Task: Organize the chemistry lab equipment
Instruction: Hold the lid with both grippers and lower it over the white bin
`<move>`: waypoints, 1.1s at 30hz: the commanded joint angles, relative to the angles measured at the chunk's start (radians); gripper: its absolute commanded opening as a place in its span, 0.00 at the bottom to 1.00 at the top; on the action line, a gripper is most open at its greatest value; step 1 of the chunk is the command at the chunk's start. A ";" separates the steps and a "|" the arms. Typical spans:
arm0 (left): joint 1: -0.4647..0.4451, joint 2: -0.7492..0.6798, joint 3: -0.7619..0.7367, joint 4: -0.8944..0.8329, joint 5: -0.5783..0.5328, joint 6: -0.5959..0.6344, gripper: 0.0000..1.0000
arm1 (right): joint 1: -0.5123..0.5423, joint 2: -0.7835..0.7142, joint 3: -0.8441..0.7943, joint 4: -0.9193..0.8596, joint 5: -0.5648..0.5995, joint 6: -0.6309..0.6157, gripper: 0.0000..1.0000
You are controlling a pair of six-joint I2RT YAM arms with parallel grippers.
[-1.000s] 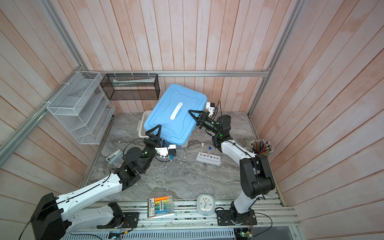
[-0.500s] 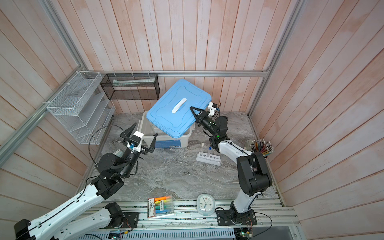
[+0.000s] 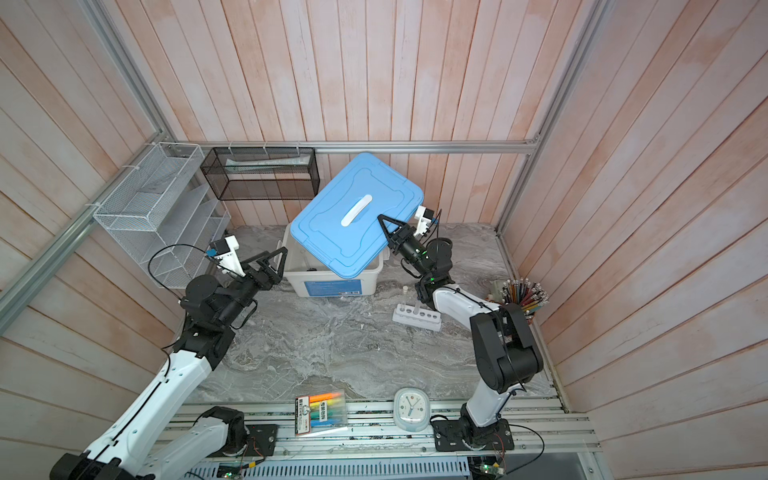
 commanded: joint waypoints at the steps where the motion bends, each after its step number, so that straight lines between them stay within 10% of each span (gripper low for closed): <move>1: 0.010 0.054 -0.002 0.092 0.218 -0.179 0.88 | 0.013 -0.018 0.009 0.120 0.008 -0.020 0.00; 33: -0.049 0.304 -0.011 0.523 0.268 -0.418 0.54 | 0.134 0.026 -0.102 0.236 0.188 -0.089 0.00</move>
